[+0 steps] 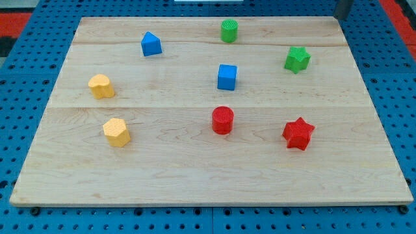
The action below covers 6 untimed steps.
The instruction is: Point the arm at the blue triangle
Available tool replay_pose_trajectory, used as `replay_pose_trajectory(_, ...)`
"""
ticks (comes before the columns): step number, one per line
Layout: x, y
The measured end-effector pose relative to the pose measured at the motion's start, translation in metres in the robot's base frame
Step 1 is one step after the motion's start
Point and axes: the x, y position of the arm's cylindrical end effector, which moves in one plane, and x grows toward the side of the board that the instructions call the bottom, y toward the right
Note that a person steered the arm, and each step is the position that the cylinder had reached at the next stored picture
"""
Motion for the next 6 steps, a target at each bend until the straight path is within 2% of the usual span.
replay_pose_trajectory(3,0.001,-0.141)
replay_pose_trajectory(5,0.001,-0.181)
replay_pose_trajectory(6,0.001,-0.278)
